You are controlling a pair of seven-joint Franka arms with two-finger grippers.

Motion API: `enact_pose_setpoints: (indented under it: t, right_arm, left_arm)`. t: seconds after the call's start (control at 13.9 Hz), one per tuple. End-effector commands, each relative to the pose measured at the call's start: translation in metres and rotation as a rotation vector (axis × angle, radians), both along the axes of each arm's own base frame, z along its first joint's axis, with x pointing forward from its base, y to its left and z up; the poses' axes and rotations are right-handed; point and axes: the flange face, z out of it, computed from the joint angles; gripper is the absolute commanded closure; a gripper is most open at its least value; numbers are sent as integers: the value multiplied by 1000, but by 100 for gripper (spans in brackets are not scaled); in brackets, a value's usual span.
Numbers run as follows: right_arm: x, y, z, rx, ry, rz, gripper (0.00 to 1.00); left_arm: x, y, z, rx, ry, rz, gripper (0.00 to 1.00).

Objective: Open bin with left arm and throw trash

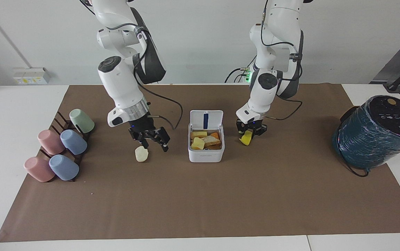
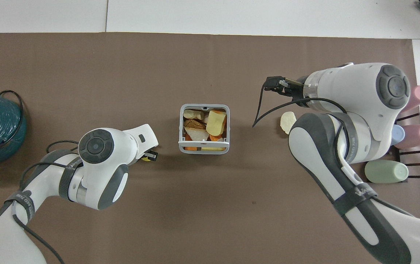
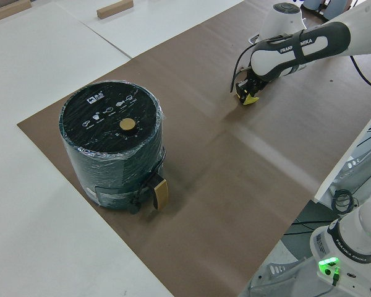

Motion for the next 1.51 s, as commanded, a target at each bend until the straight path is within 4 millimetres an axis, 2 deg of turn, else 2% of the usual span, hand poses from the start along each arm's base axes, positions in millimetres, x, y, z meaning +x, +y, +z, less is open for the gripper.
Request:
enact_pose_setpoints:
  t: [0.0,0.14,0.5,0.65,0.79,0.86,0.93,1.01,1.08,1.15,1.22,1.29,1.36,1.44]
  right_arm:
    - [-19,-27,-34,-141,21,244,0]
    - [-25,-32,-53,-223,34,365,0]
    - [-39,-37,-106,-291,47,431,0]
    - [-45,-37,-120,-289,56,431,0]
    - [-49,-37,-131,-290,61,433,0]
    - [-49,-37,-136,-291,65,436,7]
    - [-50,-32,-142,-289,75,438,30]
    - [-51,-31,-147,-288,83,438,62]
    - [-50,-31,-146,-280,86,426,89]
    - [-49,-30,-144,-276,89,415,100]
    - [-47,-29,-142,-274,87,401,100]
    - [-44,-27,-138,-271,82,387,100]
    - [-41,-26,-132,-270,83,383,100]
    - [-38,-24,-124,-267,95,376,100]
  left_arm:
    - [3,-6,13,-14,-36,-17,100]
    - [27,-16,44,-43,-100,-14,100]
    - [86,-43,115,-115,-254,1,100]
    - [89,-58,137,-129,-272,-19,100]
    - [81,-91,148,-133,-251,-54,100]
    - [73,-107,147,-139,-251,-74,100]
    - [62,-124,146,-140,-243,-104,100]
    - [50,-142,145,-144,-236,-134,100]
    - [39,-156,143,-145,-230,-161,100]
    - [32,-167,145,-150,-232,-180,94]
    - [28,-172,145,-158,-229,-184,75]
    - [29,-172,146,-159,-236,-195,19]
    - [29,-171,146,-152,-240,-206,0]
    - [29,-171,148,-150,-238,-211,0]
